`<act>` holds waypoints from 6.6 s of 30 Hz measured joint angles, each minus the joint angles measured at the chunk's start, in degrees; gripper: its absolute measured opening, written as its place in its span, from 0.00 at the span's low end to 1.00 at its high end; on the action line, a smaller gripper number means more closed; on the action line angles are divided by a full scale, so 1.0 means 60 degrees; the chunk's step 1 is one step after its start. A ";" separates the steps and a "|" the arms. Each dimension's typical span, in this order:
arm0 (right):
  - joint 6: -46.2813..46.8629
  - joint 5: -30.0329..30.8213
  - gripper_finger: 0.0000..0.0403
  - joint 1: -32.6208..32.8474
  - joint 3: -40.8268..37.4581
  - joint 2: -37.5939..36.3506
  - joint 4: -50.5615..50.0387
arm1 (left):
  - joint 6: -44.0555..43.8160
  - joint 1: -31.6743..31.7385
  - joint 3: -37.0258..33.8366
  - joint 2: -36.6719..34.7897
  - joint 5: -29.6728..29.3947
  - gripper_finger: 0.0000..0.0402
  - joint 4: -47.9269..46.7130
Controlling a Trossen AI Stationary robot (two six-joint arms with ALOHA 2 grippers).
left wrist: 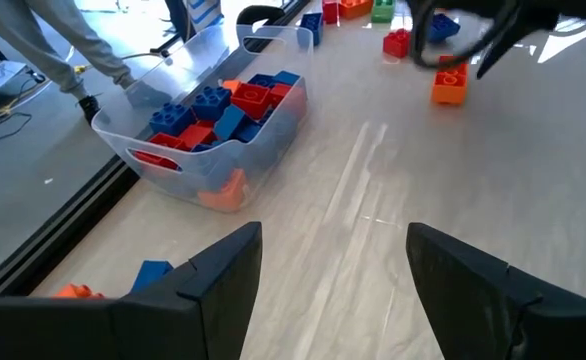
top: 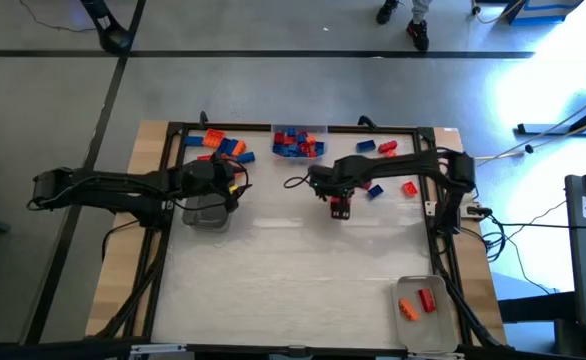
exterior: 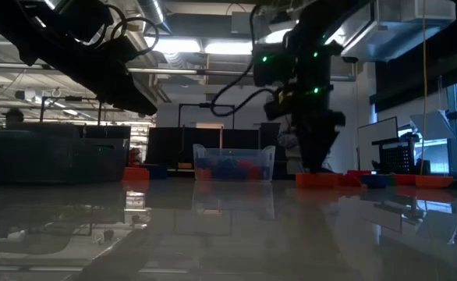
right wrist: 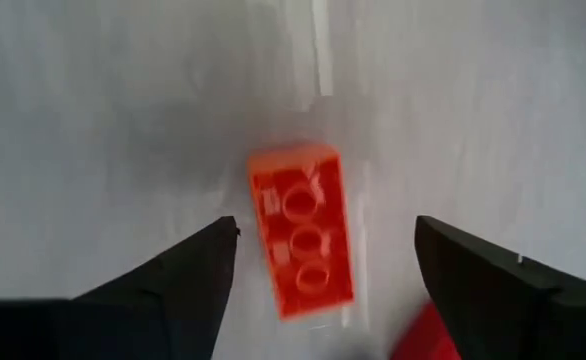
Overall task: Sort blocks by size
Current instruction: Put the orange 8 stud game piece into the gray bin, then put the blue 8 stud game piece into the gray bin
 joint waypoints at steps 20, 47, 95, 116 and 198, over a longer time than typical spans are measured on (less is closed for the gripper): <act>0.0579 -0.0533 0.33 0.0243 -0.0012 0.0018 -0.1023 | -0.0004 0.0000 0.0000 -0.0003 0.0000 0.59 0.0011; 1.6211 -0.1770 0.35 0.8580 0.0004 -0.4247 -0.3982 | 0.0003 0.0000 0.0000 -0.0010 -0.0004 0.59 0.0015; 1.5045 0.3404 0.80 0.5423 0.0000 -0.3737 -0.6290 | 0.0118 0.0001 0.0000 -0.0004 -0.0004 0.59 0.0208; 0.8023 0.3699 0.78 -0.1693 -0.0004 -0.3396 -0.0241 | 0.0036 0.0002 0.0000 0.0001 -0.0004 0.59 0.0200; 0.3672 0.0332 0.71 -0.0240 0.2214 0.0300 -0.1658 | -0.0022 0.0000 -0.0004 -0.0010 -0.0003 0.59 0.0106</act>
